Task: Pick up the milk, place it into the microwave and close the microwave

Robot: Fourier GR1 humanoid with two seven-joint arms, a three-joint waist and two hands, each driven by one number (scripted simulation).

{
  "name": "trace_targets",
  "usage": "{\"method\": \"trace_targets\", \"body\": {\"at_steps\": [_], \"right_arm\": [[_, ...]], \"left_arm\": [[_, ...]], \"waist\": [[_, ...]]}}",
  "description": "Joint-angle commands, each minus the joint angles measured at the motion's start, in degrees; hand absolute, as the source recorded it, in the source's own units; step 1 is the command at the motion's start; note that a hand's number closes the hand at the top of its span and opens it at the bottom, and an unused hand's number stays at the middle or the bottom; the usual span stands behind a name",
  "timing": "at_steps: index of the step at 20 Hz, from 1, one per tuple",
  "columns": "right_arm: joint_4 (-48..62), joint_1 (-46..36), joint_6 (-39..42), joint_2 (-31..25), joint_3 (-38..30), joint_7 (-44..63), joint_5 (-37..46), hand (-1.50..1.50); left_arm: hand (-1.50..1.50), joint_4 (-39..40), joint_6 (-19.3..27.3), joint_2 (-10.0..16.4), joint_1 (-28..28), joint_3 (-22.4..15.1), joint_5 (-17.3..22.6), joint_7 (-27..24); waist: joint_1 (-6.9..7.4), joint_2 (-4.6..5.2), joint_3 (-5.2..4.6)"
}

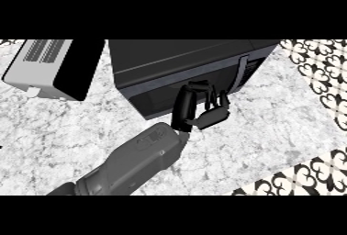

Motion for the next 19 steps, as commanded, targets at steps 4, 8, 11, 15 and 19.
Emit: {"method": "trace_targets", "body": {"at_steps": [4, 8, 11, 15, 19], "right_arm": [[3.0, -1.9, 2.4, -0.8, -0.3, -0.2, -2.0, -1.5], [4.4, -2.7, 3.2, -0.7, -0.1, 0.0, -3.0, -1.5], [4.8, -3.7, 3.6, -1.5, -0.1, 0.5, -3.2, -1.5], [6.3, -4.3, 4.5, -2.5, -0.6, 1.1, -4.1, -1.5], [7.7, -5.3, 4.8, -2.7, -0.8, 1.4, -4.8, -1.5]], "left_arm": [[1.5, 4.8, -1.0, 0.0, -4.9, 2.3, 2.1, 0.4], [1.5, 5.0, -1.2, 0.0, -5.4, 1.7, 2.9, 0.1], [1.5, 4.9, -1.0, 0.0, -5.6, 1.2, 3.4, -0.7], [1.5, 5.6, -1.3, 0.0, -5.6, 0.9, 4.6, -0.8], [1.5, 5.9, -1.4, 0.0, -6.3, 0.1, 5.1, -1.2]], "waist": [[0.04, 0.64, -0.14], [0.15, 0.8, 0.01], [0.38, 0.77, -0.09], [0.21, 0.45, -0.09], [0.32, 0.62, 0.03]]}}
